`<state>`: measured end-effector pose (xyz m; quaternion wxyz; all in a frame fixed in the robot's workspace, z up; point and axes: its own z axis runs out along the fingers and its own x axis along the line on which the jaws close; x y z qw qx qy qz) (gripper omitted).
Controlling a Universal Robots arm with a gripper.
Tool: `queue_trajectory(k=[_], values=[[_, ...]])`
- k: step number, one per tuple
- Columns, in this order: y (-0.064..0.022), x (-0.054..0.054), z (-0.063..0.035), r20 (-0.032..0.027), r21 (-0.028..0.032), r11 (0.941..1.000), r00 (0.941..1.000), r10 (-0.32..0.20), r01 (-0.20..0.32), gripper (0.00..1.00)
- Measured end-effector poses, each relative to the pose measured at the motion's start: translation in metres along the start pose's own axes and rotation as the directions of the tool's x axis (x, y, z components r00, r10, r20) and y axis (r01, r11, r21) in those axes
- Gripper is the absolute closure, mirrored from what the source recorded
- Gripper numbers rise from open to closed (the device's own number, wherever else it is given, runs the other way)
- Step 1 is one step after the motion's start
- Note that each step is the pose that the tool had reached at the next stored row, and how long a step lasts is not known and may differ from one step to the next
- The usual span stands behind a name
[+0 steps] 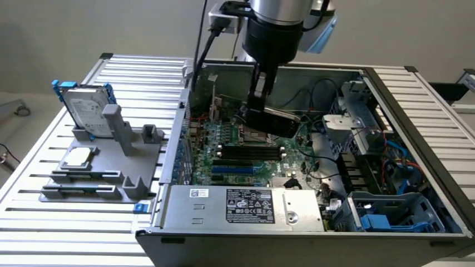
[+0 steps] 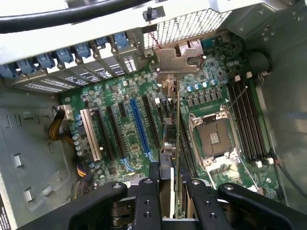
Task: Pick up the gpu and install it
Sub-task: 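Insert the gpu into the slot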
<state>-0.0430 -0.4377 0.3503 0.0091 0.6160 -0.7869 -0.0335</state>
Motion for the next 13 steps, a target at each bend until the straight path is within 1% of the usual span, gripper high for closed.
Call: queue_trajectory(k=[3, 5, 7, 10, 13], values=[[-0.0002, 0.0, 0.0032, -0.0034, -0.0016, 0.9986, 0.9986, -0.054, 0.054, 0.74], [-0.0004, 0.0, 0.0053, -0.0057, -0.0027, 0.996, 0.996, -0.089, 0.089, 0.74], [-0.0005, 0.0, 0.0075, -0.008, -0.0039, 0.9919, 0.9919, -0.127, 0.127, 0.74], [-0.0007, 0.0, 0.0106, -0.0109, -0.0058, 0.9841, 0.984, -0.178, 0.178, 0.74], [-0.0011, 0.001, 0.0127, -0.0131, -0.0072, 0.9775, 0.9775, -0.211, 0.211, 0.74]])
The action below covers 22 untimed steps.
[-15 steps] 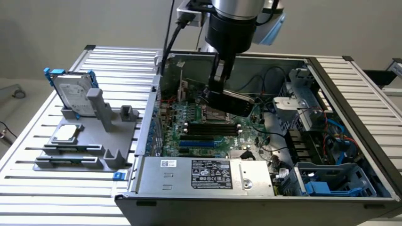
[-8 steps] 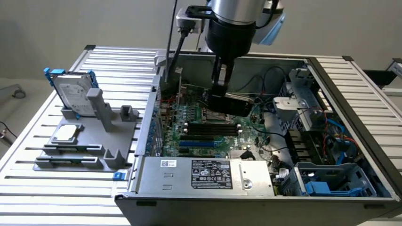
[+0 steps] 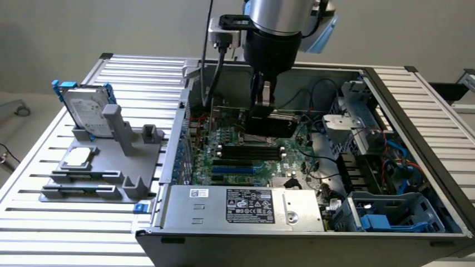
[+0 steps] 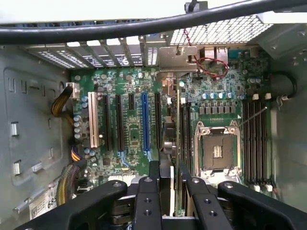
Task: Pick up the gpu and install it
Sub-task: 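Insert the gpu into the slot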
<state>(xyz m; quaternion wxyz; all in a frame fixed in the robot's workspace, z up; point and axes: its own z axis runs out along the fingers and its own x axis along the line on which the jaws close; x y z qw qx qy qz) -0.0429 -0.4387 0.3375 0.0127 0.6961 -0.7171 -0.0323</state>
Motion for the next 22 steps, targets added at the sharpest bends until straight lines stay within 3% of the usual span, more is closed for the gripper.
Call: queue_trajectory(k=[12, 22], values=[[0.0014, 0.016, 0.0078, -0.0014, -0.0031, 0.9996, 0.9996, -0.027, 0.027, 0.74], [0.0151, 0.017, 0.0172, -0.0056, 0.0001, 0.999, 0.999, -0.044, 0.044, 0.74]])
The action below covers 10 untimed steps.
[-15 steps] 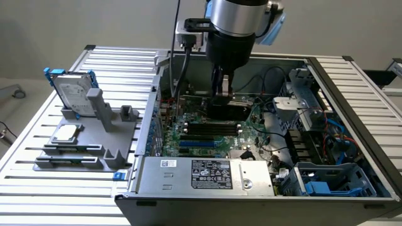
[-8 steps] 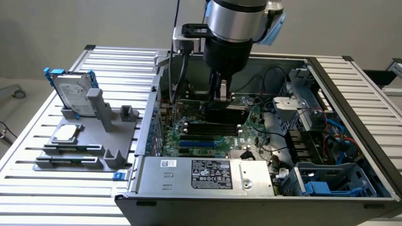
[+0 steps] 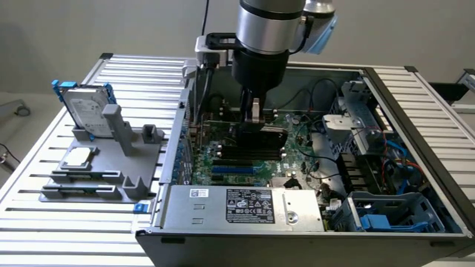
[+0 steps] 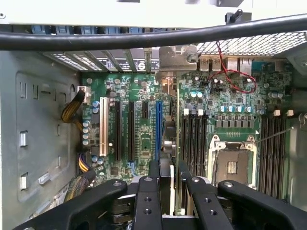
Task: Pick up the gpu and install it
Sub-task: 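Insert the gpu into the slot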
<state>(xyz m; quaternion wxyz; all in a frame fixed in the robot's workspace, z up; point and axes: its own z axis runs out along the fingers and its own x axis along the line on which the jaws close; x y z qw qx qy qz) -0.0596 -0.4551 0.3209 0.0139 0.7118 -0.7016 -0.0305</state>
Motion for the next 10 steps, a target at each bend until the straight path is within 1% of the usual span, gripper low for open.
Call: queue_trajectory(k=[5, 8, 9, 10], values=[[0.0025, 0.0014, 0.0007, -0.006, -0.0003, 1.0, 1.0, -0.007, 0.007, 0.74], [0.0039, 0.0014, 0.0012, -0.0139, -0.0005, 0.9999, 0.9998, -0.015, 0.015, 0.74], [0.0049, 0.0015, 0.0015, -0.0145, -0.0005, 0.9999, 0.9998, -0.017, 0.017, 0.74], [0.0072, 0.0015, 0.0024, -0.0147, 0.0026, 0.9998, 0.9997, -0.018, 0.018, 0.74]])
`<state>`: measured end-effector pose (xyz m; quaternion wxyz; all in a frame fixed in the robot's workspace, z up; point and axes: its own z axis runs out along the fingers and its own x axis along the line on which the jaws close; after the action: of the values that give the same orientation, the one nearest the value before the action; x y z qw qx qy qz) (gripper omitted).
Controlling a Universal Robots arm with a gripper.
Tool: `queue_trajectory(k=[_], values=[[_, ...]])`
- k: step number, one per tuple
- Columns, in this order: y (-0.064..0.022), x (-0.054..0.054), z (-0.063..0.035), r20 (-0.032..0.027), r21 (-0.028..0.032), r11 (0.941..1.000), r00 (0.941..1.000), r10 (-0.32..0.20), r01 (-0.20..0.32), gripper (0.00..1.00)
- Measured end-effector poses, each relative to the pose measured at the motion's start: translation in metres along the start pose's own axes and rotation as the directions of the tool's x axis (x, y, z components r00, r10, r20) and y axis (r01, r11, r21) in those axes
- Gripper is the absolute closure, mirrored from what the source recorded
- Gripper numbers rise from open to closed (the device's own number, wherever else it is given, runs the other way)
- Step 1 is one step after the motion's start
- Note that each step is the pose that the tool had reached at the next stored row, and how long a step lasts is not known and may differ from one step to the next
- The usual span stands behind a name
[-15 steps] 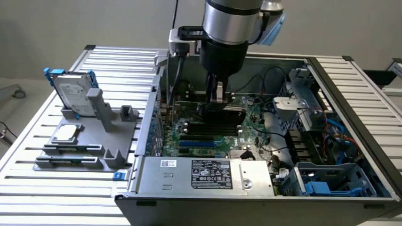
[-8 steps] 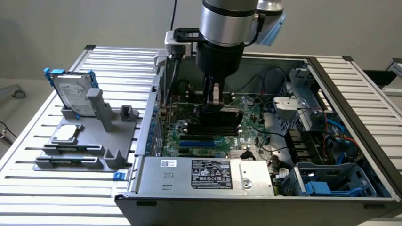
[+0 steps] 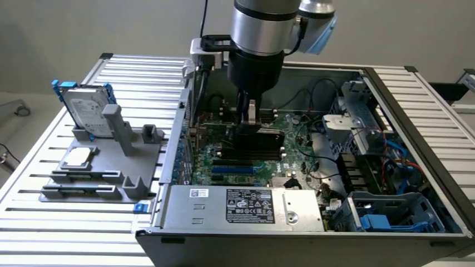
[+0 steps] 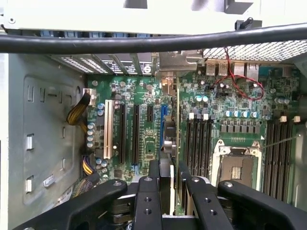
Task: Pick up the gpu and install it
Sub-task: 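Insert the gpu into the slot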
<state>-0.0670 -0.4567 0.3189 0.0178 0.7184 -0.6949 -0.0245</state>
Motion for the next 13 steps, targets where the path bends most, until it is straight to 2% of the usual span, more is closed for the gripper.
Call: queue_trajectory(k=[3, 4, 7, 8, 9, 10, 13], values=[[0.0082, 0.0, 0.0036, -0.0003, 0.0119, 0.9999, 1.0, -0.001, 0.001, 0.74], [0.0108, 0.0, 0.0044, -0.0006, 0.0189, 0.9998, 1.0, -0.001, 0.001, 0.74], [0.0137, 0.0, 0.0059, -0.0016, 0.0471, 0.9989, 1.0, -0.001, 0.001, 0.74], [0.0137, 0.001, 0.0066, -0.0017, 0.0549, 0.9985, 1.0, -0.001, 0.002, 0.74], [0.0138, 0.001, 0.0073, -0.002, 0.0601, 0.9982, 1.0, -0.001, 0.002, 0.74], [0.0145, 0.001, 0.0085, -0.002, 0.0632, 0.998, 1.0, -0.001, 0.002, 0.74], [0.0187, 0.003, 0.0131, -0.0022, 0.0665, 0.9978, 1.0, -0.002, 0.002, 0.74]])
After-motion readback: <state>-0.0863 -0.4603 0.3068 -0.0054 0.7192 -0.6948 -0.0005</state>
